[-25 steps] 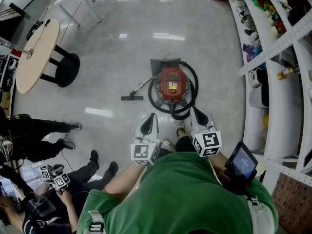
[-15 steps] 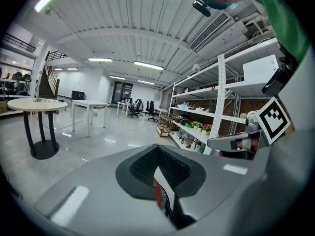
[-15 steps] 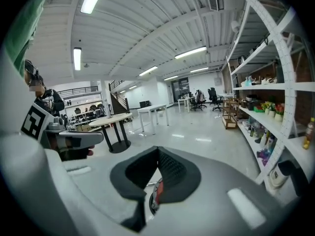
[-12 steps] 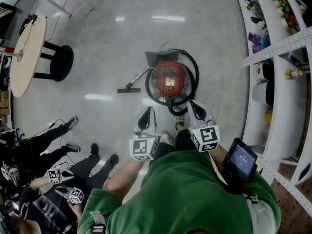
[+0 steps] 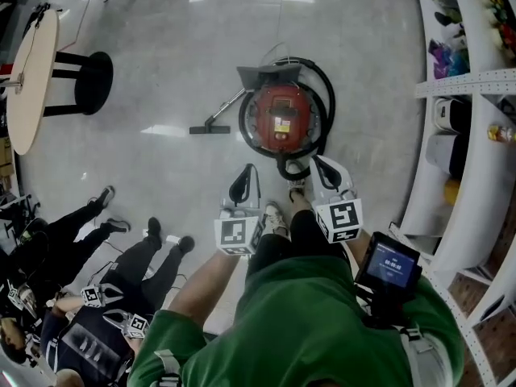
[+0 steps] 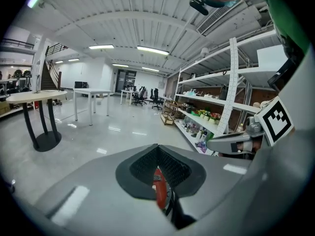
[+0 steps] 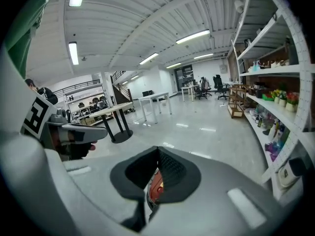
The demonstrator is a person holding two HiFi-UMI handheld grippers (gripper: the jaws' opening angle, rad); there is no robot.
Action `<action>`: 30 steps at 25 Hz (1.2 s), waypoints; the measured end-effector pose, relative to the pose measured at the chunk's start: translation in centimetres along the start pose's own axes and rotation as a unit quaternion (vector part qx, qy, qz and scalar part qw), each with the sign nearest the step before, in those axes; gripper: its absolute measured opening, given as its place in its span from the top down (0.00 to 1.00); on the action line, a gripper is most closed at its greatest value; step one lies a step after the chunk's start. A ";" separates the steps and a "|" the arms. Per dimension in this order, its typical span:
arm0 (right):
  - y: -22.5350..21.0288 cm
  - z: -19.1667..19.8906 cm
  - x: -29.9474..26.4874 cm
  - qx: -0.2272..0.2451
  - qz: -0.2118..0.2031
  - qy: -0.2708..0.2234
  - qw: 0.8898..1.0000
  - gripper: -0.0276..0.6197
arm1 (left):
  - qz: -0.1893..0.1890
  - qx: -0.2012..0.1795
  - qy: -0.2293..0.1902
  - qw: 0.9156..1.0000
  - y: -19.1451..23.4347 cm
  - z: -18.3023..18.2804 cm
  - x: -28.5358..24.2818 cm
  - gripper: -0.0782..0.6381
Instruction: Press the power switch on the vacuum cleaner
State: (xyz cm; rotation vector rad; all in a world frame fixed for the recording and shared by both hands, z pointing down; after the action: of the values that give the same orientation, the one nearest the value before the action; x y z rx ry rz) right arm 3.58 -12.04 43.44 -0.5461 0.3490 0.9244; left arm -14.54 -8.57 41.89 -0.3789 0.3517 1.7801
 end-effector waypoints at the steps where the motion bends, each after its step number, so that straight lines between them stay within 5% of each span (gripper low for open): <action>1: -0.4 0.3 -0.6 0.000 -0.001 0.004 1.000 0.95 | 0.000 -0.001 0.005 1.000 0.0 0.4 -0.7 0.88; 30: -6.2 13.9 -14.1 -0.012 -0.032 0.106 0.994 0.95 | 0.016 0.002 0.137 0.990 1.4 16.5 -13.9 0.88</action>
State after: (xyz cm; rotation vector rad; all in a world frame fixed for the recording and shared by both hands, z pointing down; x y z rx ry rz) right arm 1.48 -16.19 63.65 -0.6755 0.5098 0.8114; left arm -13.90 -13.90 62.79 -0.6204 0.5563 1.7607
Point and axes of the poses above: the fingertips, and each gripper's own axes: x backward along the fingers, y to its left, z out of its underside, the point moved 4 cm from there along x, backward along the fingers, and after that the axes turned 8 degrees about -x, right-handed, at the moved point
